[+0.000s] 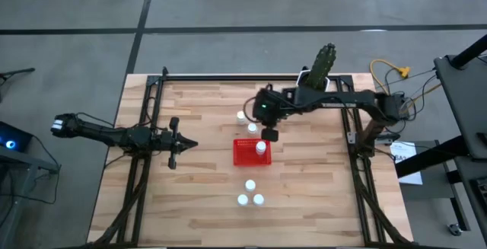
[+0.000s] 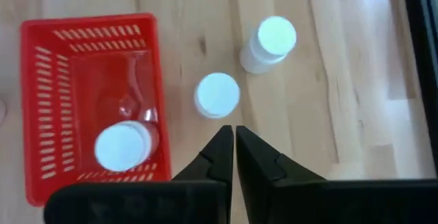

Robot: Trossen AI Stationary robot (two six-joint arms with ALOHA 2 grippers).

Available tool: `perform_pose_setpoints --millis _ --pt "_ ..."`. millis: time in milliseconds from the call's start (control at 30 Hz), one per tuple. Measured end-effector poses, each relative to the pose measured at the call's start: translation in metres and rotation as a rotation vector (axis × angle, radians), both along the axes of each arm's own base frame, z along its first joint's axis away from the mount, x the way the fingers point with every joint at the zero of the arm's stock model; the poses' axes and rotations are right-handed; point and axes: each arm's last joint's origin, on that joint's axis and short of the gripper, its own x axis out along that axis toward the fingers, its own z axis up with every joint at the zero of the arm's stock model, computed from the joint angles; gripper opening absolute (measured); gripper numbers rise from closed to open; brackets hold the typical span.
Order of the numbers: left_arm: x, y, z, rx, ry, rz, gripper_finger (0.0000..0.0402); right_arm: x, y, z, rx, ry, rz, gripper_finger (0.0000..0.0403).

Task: Pick and place pill bottles into a basket
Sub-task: Put the white pill bottle into the red basket

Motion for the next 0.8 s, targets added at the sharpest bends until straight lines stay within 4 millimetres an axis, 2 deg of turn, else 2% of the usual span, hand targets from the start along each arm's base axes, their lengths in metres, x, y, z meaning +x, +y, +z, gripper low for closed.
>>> perform_pose_setpoints --millis 267,567,800 --pt "0.000 0.000 0.000 0.000 -0.004 -0.001 0.0000 -0.064 0.013 -0.005 0.021 -0.295 -0.004 0.0008" --pt "0.000 0.000 0.000 0.000 -0.004 -0.002 0.0000 -0.136 0.037 -0.006 0.181 -0.817 0.266 0.0008" --pt "0.000 0.000 0.003 -0.005 -0.034 -0.005 0.0000 -0.174 0.052 -0.028 0.165 -0.954 0.417 0.0008"
